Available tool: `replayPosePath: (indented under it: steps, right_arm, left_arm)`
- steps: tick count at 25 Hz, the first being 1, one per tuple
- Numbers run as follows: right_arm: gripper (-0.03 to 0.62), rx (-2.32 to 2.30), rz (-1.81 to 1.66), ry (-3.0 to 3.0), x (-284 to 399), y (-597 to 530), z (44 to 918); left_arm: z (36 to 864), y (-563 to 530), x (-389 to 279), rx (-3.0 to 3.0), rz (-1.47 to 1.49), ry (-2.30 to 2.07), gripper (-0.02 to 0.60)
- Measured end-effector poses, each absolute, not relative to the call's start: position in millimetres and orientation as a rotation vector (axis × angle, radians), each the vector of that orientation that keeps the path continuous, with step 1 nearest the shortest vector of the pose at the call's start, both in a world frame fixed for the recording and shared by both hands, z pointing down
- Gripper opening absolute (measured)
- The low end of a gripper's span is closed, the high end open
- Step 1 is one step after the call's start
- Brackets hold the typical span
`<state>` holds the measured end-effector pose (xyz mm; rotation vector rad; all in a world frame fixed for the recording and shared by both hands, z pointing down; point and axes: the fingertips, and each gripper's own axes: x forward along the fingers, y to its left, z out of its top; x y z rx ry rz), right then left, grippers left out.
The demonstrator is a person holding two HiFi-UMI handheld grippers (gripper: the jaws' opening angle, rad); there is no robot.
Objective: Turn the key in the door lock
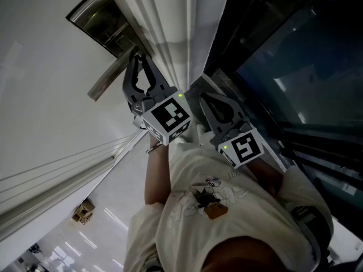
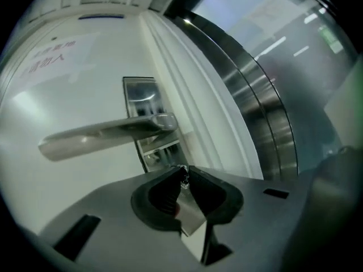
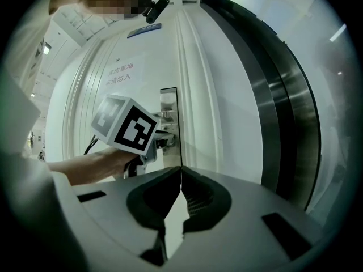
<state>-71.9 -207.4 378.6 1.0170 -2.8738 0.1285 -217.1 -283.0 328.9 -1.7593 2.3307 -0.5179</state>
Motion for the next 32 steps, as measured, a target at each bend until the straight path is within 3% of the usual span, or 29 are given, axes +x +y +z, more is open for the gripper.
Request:
replayPosePath:
  steps: [8,17,19,23,26,29,32]
  right_arm:
    - [0.009,1.024,0.164,-2.887,-65.9,-214.5,382.8]
    - [0.009,1.016,0.182,-2.899,-69.1,-215.3,383.0]
    - [0.009,1.013,0.181,-2.899,-70.0,-213.5,382.8]
    - [0.011,1.012,0.189,-2.897,-71.3,-210.5,383.1]
    - [0.011,1.015,0.191,-2.896,-71.5,-209.1,383.2]
    - [0.011,1.007,0.189,-2.898,-74.1,-207.4,382.9]
    - [0.011,0.994,0.177,-2.899,-78.4,-206.3,382.0]
  left_arm:
    - [336.8,-285.6,-204.6,-1.491,-1.234,1.783,0.040]
    - [342.8,-285.3,-203.3,-1.256,-1.447,1.431,0.025]
    - [340.9,-284.7,-203.0,-1.252,-1.444,1.411,0.026]
    - [344.4,-281.4,-204.1,-1.352,-1.425,1.458,0.150]
    - [343.7,-269.7,-205.6,-1.456,-1.297,1.621,0.167]
    - [339.3,-253.3,-212.6,-1.640,-1.007,1.910,0.167]
    - [333.0,-247.9,-207.0,-2.035,-0.532,2.150,0.167]
